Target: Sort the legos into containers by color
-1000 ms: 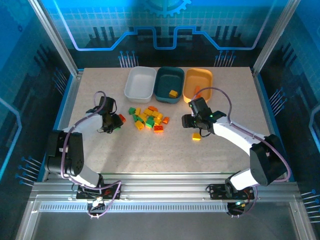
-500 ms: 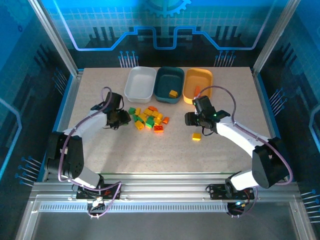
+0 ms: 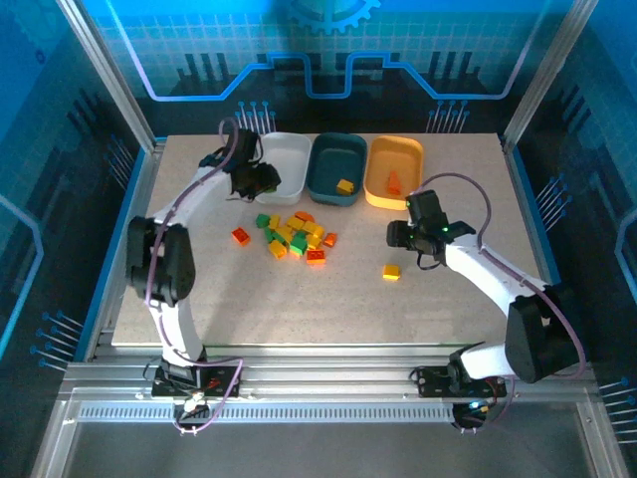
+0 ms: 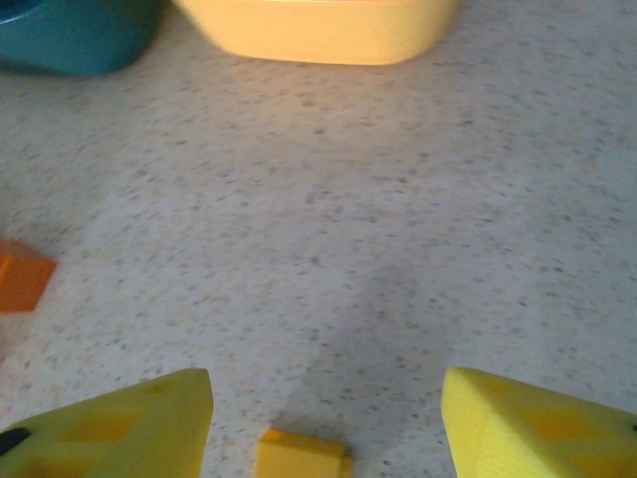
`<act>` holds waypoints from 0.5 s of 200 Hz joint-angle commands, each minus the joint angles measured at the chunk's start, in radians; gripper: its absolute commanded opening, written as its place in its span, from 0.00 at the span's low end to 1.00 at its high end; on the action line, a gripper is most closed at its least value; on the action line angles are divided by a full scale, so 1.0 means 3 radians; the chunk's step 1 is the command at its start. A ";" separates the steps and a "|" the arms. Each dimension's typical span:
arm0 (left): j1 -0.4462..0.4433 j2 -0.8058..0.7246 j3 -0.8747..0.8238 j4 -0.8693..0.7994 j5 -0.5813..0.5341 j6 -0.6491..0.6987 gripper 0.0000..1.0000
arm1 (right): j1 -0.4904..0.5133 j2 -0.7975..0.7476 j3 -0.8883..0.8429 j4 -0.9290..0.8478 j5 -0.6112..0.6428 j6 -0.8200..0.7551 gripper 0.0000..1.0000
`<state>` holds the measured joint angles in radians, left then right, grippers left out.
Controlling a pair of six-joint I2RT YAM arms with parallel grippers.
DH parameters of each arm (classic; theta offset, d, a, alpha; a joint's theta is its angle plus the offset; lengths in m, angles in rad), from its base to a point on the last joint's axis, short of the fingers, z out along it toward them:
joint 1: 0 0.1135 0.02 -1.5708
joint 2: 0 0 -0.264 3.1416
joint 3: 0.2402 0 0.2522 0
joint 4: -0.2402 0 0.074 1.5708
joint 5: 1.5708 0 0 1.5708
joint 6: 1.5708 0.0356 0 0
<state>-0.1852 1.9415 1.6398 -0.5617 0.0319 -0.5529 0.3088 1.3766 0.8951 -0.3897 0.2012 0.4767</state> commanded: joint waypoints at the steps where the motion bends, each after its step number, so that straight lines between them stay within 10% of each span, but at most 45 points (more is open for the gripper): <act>1: 0.0044 0.0383 0.0579 -0.0342 0.0099 0.0170 0.45 | -0.0236 -0.0141 -0.0115 -0.0018 -0.0014 0.0229 0.65; 48: 0.0096 0.1322 0.1752 -0.0742 0.0243 0.0171 0.46 | -0.0558 -0.0213 -0.0120 -0.0162 -0.0121 0.0257 0.68; 100: 0.0087 0.1556 0.1841 -0.0638 0.0395 0.0115 0.53 | -0.0780 -0.0443 -0.0111 -0.0288 -0.0182 0.0209 0.72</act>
<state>-0.1581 2.3939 2.1559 -0.7177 0.1001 -0.5213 0.0925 1.2903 0.8635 -0.4419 0.1707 0.5354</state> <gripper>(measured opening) 0.509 0.717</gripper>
